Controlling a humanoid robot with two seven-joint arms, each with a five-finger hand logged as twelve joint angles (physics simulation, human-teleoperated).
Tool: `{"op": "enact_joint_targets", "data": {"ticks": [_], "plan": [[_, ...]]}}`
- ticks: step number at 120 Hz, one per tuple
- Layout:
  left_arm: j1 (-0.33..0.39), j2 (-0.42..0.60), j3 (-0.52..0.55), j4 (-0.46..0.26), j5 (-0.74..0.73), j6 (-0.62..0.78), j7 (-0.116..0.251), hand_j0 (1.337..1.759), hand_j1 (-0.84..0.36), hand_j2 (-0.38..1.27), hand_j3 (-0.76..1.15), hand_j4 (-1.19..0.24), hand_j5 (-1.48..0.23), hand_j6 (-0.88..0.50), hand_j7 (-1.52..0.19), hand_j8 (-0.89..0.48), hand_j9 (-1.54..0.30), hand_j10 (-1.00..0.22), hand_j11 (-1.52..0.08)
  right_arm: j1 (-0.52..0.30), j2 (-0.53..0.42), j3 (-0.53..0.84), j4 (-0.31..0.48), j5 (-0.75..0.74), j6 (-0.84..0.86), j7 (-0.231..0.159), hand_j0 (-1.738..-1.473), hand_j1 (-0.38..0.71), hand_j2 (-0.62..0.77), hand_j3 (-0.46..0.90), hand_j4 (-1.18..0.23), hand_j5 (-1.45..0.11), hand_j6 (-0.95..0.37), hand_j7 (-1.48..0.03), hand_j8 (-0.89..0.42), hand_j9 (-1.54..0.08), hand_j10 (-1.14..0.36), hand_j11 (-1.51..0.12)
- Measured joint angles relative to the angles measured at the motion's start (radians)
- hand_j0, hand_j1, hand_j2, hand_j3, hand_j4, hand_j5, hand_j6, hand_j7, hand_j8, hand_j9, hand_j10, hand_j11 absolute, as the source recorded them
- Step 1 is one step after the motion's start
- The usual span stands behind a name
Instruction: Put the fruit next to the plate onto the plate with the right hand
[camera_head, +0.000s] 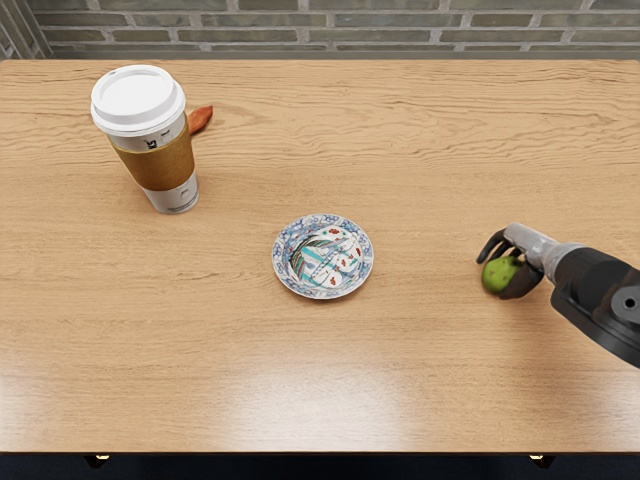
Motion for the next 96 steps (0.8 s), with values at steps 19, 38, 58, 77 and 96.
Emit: {"op": "enact_joint_targets", "data": {"ticks": [19, 38, 58, 77, 96], "plan": [[0.0, 0.0, 0.0, 0.0, 0.0, 0.0, 0.0, 1.658, 0.34, 0.0, 0.0, -0.01, -0.01, -0.01, -0.01, -0.01, -0.01, -0.01, -0.01, -0.001, -0.004, 0.003, 0.001, 0.0, -0.001, 0.0, -1.649, 0.25, 0.0, 0.0, -0.59, -0.88, -0.39, -0.82, -0.33, -0.86, -0.56, -0.87], [0.0, 0.0, 0.0, 0.0, 0.0, 0.0, 0.0, 1.658, 0.34, 0.0, 0.0, -0.01, -0.01, -0.01, -0.01, -0.01, -0.01, -0.01, -0.01, -0.001, -0.007, 0.011, 0.002, 0.001, 0.001, 0.0, -1.651, 0.27, 0.13, 0.0, -0.62, -0.92, -0.4, -0.86, -0.36, -0.91, -0.59, -0.91], [0.001, 0.0, 0.0, 0.0, 0.0, 0.0, 0.0, 1.658, 0.34, 0.0, 0.0, -0.01, -0.01, -0.01, -0.01, -0.01, -0.01, -0.01, -0.01, -0.001, -0.007, 0.046, 0.003, 0.003, 0.023, 0.0, -1.655, 0.27, 0.22, 0.0, -0.63, -0.95, -0.42, -0.88, -0.38, -0.95, -0.6, -0.95], [0.001, 0.0, 0.0, 0.0, 0.0, 0.0, 0.0, 1.658, 0.34, 0.0, 0.0, -0.01, -0.01, -0.01, -0.01, -0.01, -0.01, -0.01, -0.01, -0.001, -0.002, 0.104, 0.003, 0.014, 0.077, 0.0, -1.657, 0.27, 0.23, 0.0, -0.64, -0.97, -0.42, -0.89, -0.36, -0.97, -0.59, -0.98], [0.007, 0.0, -0.001, 0.0, 0.0, 0.0, 0.0, 1.658, 0.34, 0.0, 0.0, -0.01, -0.01, -0.01, -0.01, -0.01, -0.01, -0.01, -0.01, -0.001, 0.03, 0.184, 0.003, 0.052, 0.147, 0.0, -1.658, 0.28, 0.23, 0.0, -0.64, -0.98, -0.41, -0.9, -0.35, -0.98, -0.58, -0.99]]}}
